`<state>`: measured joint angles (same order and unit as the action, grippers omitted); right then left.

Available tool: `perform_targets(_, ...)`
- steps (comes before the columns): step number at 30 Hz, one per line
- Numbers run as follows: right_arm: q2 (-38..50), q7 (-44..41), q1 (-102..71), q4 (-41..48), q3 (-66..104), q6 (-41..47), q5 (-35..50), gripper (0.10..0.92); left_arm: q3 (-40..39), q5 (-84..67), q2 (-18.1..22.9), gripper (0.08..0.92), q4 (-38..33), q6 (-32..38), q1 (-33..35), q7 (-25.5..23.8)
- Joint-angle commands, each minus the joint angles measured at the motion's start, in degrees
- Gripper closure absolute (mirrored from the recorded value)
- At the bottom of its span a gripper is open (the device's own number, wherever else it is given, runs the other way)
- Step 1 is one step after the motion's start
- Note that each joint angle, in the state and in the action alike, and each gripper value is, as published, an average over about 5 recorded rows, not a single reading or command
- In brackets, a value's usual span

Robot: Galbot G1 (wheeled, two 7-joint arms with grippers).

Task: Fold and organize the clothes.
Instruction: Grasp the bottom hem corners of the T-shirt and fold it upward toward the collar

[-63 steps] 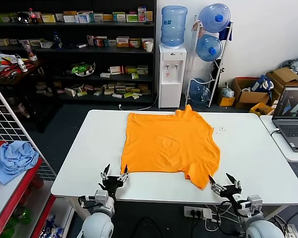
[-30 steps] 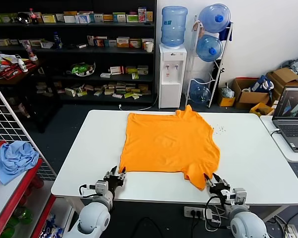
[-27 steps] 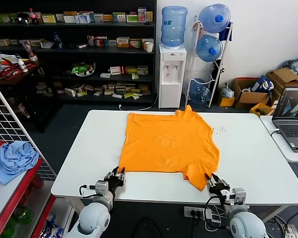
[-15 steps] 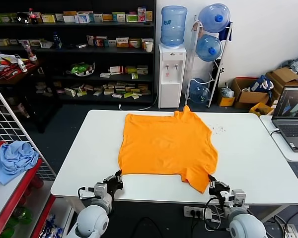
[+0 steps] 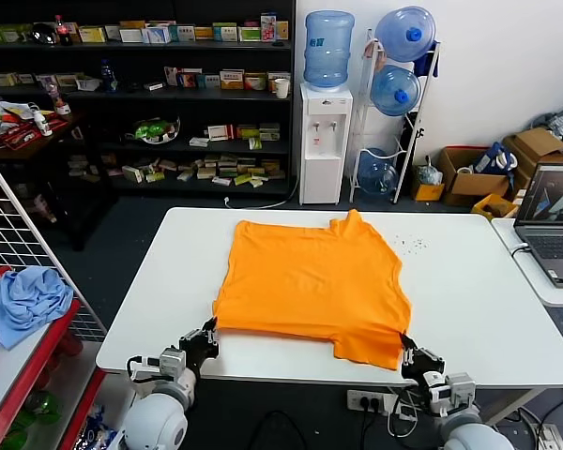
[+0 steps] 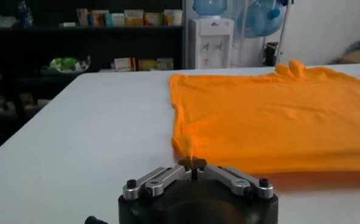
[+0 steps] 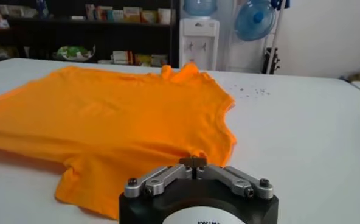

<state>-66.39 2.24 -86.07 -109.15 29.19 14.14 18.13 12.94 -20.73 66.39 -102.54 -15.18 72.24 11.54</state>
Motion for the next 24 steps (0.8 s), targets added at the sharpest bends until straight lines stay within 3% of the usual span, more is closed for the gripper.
perform_targets(1,-0.03,-0.04,-1.71,-2.32,0.19,-3.16,-3.47,0.9,0.47,6.14,-0.55,0.905,-2.08,4.71,0.35,-0.81)
perform_targets(11,0.25,-0.49,15.34,13.78,-2.83,-12.96,-6.02,0.9,-1.99,11.97,4.72,0.905,9.96,9.97,-9.46,-1.31)
perform_targets(24,1.78,-1.73,28.76,27.91,-6.83,-11.8,-2.34,0.9,-5.57,11.7,5.52,0.905,20.73,10.16,-20.5,-1.86)
